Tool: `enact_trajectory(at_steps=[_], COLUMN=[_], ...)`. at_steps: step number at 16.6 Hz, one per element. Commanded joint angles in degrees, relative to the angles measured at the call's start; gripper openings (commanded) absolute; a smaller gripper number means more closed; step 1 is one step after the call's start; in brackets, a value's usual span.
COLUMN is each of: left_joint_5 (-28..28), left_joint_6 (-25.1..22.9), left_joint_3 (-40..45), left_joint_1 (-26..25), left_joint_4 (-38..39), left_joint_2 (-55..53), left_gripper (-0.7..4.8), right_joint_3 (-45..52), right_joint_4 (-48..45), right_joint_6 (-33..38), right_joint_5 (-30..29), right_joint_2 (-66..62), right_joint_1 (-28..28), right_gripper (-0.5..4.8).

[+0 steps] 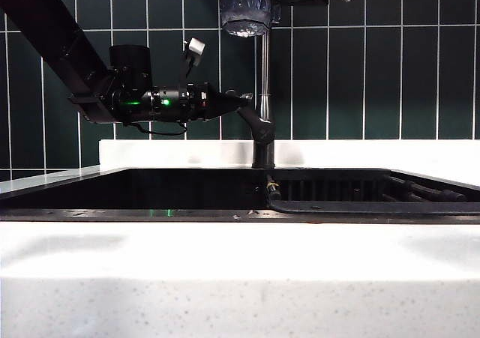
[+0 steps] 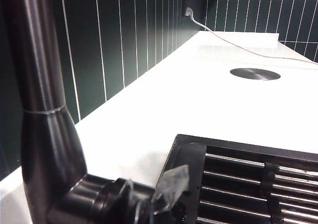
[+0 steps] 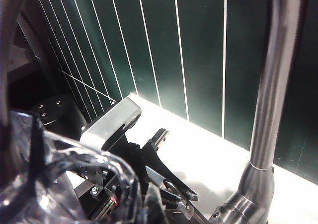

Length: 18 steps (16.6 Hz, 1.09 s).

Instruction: Pick up the mug next to the sink, go to the faucet to get some water, pour the water into the sink, and finally put the mug back to its place.

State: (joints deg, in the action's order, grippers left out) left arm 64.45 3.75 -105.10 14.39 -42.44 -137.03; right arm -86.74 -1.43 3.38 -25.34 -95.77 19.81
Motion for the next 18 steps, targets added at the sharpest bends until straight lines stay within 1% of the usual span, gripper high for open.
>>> enact_trajectory(at_steps=[1,18], left_joint_5=[2.2,2.4], left_joint_6=[1.4,3.8], left_joint_3=[0.0,0.0], left_joint_1=[1.4,1.4], left_joint_4=[0.0,-1.0], left_joint_2=[0.4,0.5], left_gripper=[-0.06,-0.06], right_joint_3=[-0.3,-0.3], right_joint_4=[-1.4,-0.9], right_joint_6=[0.0,-0.4], right_joint_5=[-0.3,-0.3], right_joint_2=[0.3,0.3], right_joint_1=[0.1,0.1], right_gripper=[-0.05,-0.05])
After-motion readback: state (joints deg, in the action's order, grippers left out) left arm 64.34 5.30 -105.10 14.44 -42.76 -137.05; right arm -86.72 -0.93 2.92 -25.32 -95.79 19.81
